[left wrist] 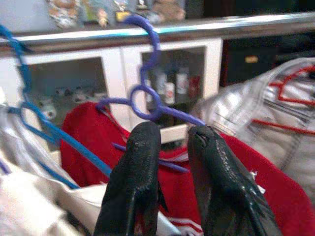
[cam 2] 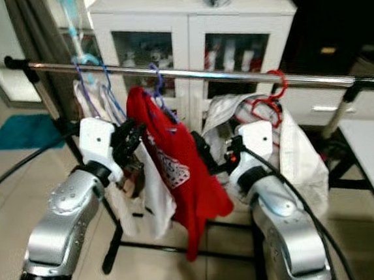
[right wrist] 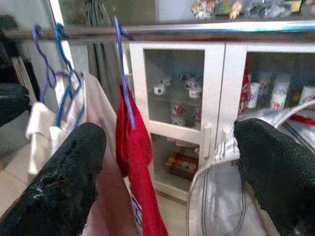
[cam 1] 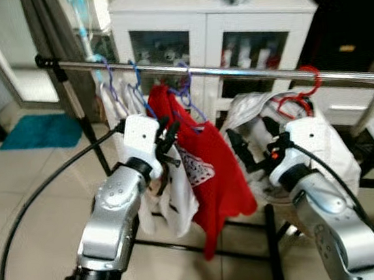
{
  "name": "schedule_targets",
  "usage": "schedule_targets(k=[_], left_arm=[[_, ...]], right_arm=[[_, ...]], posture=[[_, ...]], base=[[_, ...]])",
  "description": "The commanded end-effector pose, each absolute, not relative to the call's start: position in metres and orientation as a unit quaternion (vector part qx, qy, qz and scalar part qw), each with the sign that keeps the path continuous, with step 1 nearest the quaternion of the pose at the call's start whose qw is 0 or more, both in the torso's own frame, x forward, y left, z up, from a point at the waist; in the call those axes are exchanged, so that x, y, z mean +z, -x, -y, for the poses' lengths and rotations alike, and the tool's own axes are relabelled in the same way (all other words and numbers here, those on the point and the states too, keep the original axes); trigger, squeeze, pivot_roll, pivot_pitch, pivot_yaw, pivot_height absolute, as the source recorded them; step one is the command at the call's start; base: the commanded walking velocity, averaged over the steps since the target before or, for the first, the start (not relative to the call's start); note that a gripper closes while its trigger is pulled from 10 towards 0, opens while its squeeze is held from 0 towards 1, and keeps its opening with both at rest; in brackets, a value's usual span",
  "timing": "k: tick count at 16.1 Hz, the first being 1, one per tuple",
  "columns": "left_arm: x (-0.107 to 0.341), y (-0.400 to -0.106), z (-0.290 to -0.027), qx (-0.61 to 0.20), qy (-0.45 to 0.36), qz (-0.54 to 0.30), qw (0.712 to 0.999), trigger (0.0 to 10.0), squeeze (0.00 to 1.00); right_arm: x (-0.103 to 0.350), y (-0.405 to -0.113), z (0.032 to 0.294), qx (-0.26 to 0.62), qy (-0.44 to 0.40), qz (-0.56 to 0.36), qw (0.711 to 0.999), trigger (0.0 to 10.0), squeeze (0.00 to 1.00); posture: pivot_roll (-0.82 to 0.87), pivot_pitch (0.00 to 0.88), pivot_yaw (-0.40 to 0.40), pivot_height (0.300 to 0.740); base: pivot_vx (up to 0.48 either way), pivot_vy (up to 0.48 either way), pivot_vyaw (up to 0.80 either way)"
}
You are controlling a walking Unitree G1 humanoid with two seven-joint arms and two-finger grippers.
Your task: Hang hanger
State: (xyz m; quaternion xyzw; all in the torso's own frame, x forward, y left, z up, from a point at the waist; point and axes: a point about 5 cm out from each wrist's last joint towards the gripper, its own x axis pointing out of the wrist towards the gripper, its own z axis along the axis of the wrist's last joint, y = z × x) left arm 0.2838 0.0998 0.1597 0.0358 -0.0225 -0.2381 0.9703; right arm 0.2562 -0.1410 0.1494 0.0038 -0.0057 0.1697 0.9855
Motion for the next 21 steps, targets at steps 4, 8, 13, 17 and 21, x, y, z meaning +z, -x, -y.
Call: schedule_targets(k=[4,8,13,17,21], left_arm=[[0.162,-0.283,-0.098,-0.235,-0.044,0.029,0.971,10.0,0.00],[0.162,-0.283,-0.099,-0.233,-0.047,0.028,0.971,10.0,0.00],[0.160,-0.282,-0.097,-0.249,-0.028,0.021,0.968,10.0,0.00],[0.156,-0.272,-0.097,-0.314,-0.045,0.016,0.948,10.0,0.00],[0.152,-0.270,-0.106,-0.333,-0.076,0.003,0.940,10.0,0.00]], right_arm=[[0.149,-0.257,0.135,0.178,0.004,0.011,0.984,10.0,1.00],[0.147,-0.259,0.140,0.150,0.003,0.009,0.989,10.0,1.00],[0.152,-0.260,0.146,0.120,0.047,0.012,0.992,10.0,1.00],[0.154,-0.261,0.143,0.110,0.062,-0.014,0.992,10.0,0.66],[0.160,-0.267,0.149,0.074,0.075,-0.020,0.994,10.0,0.00]], posture=[[0.05,0.000,0.001,0.740],[0.05,0.000,0.005,0.740],[0.05,0.002,0.011,0.740],[0.05,0.008,0.010,0.740],[0.05,0.008,0.008,0.740]], base=[[0.000,-0.328,0.60],[0.000,-0.480,0.60],[0.000,-0.288,0.00],[0.000,0.000,0.00],[0.000,0.000,0.00]])
